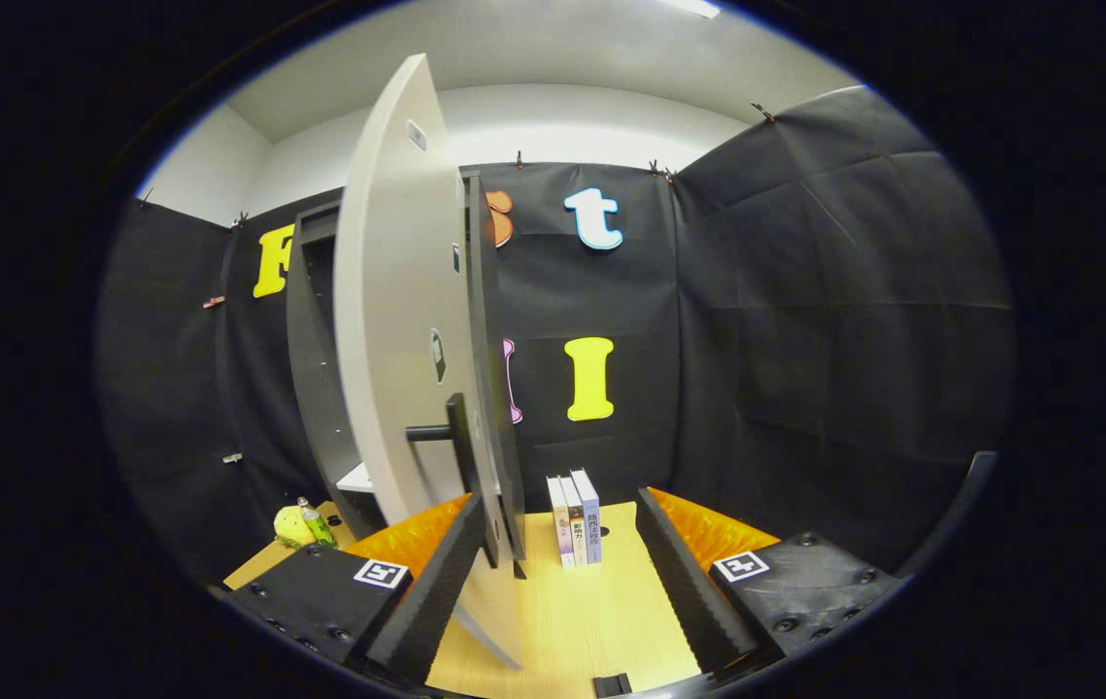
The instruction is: Open the shoe cabinet door, grab the shoes and put them into the shoe cabinet, then close the shoe cabinet door.
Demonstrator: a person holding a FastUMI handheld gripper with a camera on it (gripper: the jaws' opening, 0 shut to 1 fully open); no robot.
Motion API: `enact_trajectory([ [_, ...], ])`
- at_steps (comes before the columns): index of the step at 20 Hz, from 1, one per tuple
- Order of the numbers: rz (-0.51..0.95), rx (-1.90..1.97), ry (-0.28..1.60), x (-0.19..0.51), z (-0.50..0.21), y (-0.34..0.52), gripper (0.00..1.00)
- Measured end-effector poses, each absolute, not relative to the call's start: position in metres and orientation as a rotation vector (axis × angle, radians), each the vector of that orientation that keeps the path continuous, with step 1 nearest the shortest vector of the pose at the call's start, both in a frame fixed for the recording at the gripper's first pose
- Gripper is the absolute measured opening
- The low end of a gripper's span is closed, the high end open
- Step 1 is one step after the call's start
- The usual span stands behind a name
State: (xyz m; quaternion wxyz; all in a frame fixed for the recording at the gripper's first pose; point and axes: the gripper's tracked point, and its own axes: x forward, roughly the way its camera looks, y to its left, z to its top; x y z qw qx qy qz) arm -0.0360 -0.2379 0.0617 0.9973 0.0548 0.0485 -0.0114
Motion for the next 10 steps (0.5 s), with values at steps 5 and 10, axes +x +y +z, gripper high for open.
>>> enact_trajectory([
  [5, -0.011, 0.087, 0.110, -0.010, 0.055, -0.244, 0.98],
  [10, -0.032, 0.052, 0.112, 0.000, 0.057, -0.244, 0.97],
])
